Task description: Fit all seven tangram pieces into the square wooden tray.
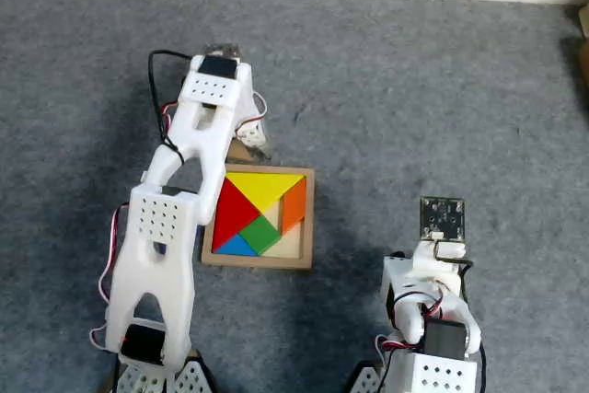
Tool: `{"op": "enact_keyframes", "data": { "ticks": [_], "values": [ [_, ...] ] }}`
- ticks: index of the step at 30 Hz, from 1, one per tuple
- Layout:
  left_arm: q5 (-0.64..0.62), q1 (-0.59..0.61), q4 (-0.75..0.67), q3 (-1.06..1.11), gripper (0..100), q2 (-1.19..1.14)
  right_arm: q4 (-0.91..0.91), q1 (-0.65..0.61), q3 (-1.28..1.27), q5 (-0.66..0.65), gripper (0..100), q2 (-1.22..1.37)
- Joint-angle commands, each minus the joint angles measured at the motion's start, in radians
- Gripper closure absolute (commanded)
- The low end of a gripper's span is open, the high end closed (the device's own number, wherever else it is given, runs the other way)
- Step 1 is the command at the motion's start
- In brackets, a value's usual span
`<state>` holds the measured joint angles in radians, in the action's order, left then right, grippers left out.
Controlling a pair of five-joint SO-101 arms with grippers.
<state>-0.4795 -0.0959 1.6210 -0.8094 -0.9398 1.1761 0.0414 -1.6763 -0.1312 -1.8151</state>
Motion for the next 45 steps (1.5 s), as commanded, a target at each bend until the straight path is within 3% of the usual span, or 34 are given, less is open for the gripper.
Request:
{"op": "enact_keyframes", "data": {
  "ticks": [1,5,14,20,24,36,41,45],
  "values": [
    [-0.002,0.005,-0.014,-0.022,72,0.016,0.004,0.013,-0.13,-0.011,72.8,-0.002],
    [-0.002,-0.007,-0.029,0.03,72,0.018,0.004,0.013,-0.13,-0.011,72.8,-0.002],
    [-0.002,-0.007,-0.052,0.036,87,0.018,0.004,0.039,-0.13,-0.011,72.8,-0.004],
    [0.003,-0.007,-0.048,0.033,87,0.024,0.004,0.041,-0.13,-0.011,72.8,-0.004],
    [0.077,-0.016,-0.044,-0.002,87,0.03,0.004,0.042,-0.13,-0.011,72.8,-0.004],
    [0.086,-0.022,0.04,-0.159,86,0.035,0.004,0.042,-0.13,-0.011,72.8,-0.004],
    [0.23,0.01,0.031,-0.183,76,0.028,0.004,0.042,-0.13,-0.011,72.8,-0.004],
    [0.345,0.027,0.031,-0.18,75,0.025,0.004,0.042,-0.13,-0.011,72.8,-0.004]
  ]
}}
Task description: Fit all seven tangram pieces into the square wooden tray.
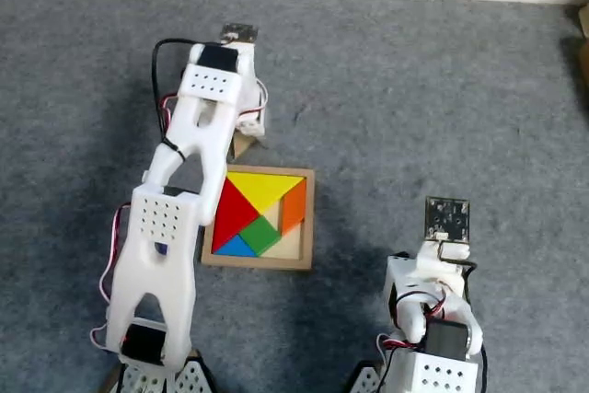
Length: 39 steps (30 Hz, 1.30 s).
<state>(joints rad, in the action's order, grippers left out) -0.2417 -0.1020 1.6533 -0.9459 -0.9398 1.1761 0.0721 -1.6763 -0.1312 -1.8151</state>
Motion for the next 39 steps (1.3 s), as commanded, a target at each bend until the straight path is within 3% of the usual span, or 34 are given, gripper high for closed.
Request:
{"op": "enact_keyframes", "data": {
  "ticks": [1,10,17,21,39],
  "values": [
    [0.137,0.033,-0.002,-0.044,75,0.022,0.004,0.012,-0.13,-0.011,72.8,-0.004],
    [0.293,0.031,-0.072,-0.054,76,-0.091,0.004,0.012,-0.13,-0.011,72.8,-0.004],
    [0.307,0.025,-0.069,-0.133,77,-0.096,0.004,0.012,-0.13,-0.011,72.8,-0.004],
    [0.374,-0.005,-0.068,-0.133,77,-0.097,0.004,0.012,-0.13,-0.011,72.8,-0.004],
    [0.376,-0.018,-0.063,-0.137,82,-0.162,0.004,0.012,-0.13,-0.011,72.8,-0.004]
  ]
}}
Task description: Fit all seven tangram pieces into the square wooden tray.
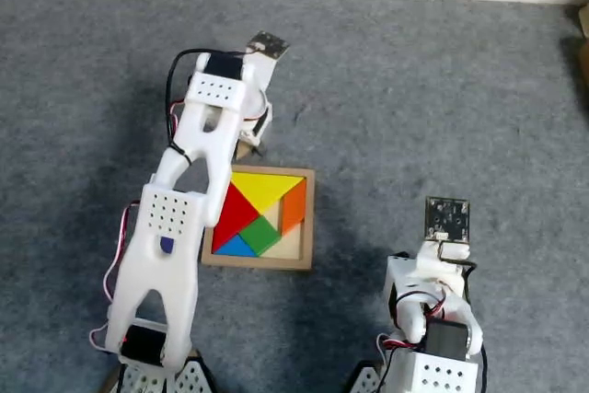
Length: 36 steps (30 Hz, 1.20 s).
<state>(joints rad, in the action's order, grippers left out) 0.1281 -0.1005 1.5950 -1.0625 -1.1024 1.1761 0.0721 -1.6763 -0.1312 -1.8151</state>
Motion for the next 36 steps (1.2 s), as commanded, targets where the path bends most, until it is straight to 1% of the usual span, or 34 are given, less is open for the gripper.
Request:
{"op": "enact_keyframes", "data": {
  "ticks": [1,5,8,13,21,26,30,36],
  "values": [
    [0.006,-0.019,-0.005,-0.021,82,0.002,0.004,0.012,-0.13,-0.011,72.8,-0.004],
    [0.003,-0.021,-0.003,-0.021,82,0.004,0.004,0.012,-0.13,-0.011,72.8,-0.004],
    [0.003,-0.021,0.015,-0.027,85,0.005,0.004,0.012,-0.13,-0.011,72.8,-0.004],
    [0.002,-0.021,0.072,-0.128,90,0.001,0.004,0.012,-0.13,-0.011,72.8,-0.004],
    [-0.003,-0.022,0.153,-0.226,90,0.005,0.004,0.012,-0.13,-0.011,72.8,-0.004],
    [-0.107,-0.024,0.166,-0.248,90,0.007,0.004,0.012,-0.13,-0.011,72.8,-0.005],
    [-0.114,-0.054,0.167,-0.186,90,0.048,0.004,0.012,-0.13,-0.011,72.8,-0.005],
    [-0.189,-0.107,0.166,0.084,90,0.294,0.004,0.012,-0.13,-0.011,72.8,-0.007]
  ]
}}
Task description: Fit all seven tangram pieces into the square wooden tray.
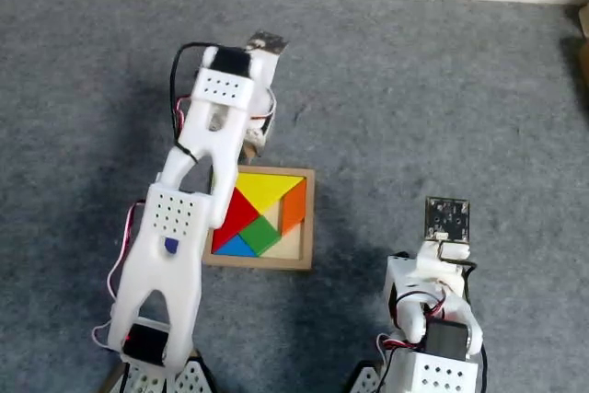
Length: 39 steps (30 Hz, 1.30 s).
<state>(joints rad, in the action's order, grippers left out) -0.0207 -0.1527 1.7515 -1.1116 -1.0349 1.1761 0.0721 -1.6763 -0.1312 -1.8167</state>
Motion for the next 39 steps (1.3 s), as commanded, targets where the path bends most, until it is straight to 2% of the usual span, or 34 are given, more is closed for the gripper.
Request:
{"op": "enact_keyframes", "data": {
  "ticks": [1,8,14,21,28,32,39],
  "values": [
    [-0.054,-0.065,0.009,0.183,90,0.272,0.004,0.012,-0.13,-0.011,72.8,-0.005],
    [-0.173,-0.136,0.003,0.509,90,0.498,0.004,0.012,-0.13,-0.011,72.8,-0.005],
    [-0.265,-0.168,0.002,0.665,90,0.516,0.004,0.012,-0.13,-0.011,72.8,-0.005],
    [-0.264,-0.183,-0.028,0.691,89,0.515,0.004,0.013,-0.13,-0.011,72.8,-0.005],
    [-0.302,-0.24,-0.02,0.739,74,0.515,0.004,0.013,-0.13,-0.011,72.8,-0.005],
    [-0.299,-0.265,-0.02,0.746,74,0.522,0.004,0.013,-0.13,-0.011,72.8,-0.005],
    [-0.296,-0.223,-0.02,0.719,74,0.526,0.004,0.013,-0.13,-0.011,72.8,-0.005]
  ]
}}
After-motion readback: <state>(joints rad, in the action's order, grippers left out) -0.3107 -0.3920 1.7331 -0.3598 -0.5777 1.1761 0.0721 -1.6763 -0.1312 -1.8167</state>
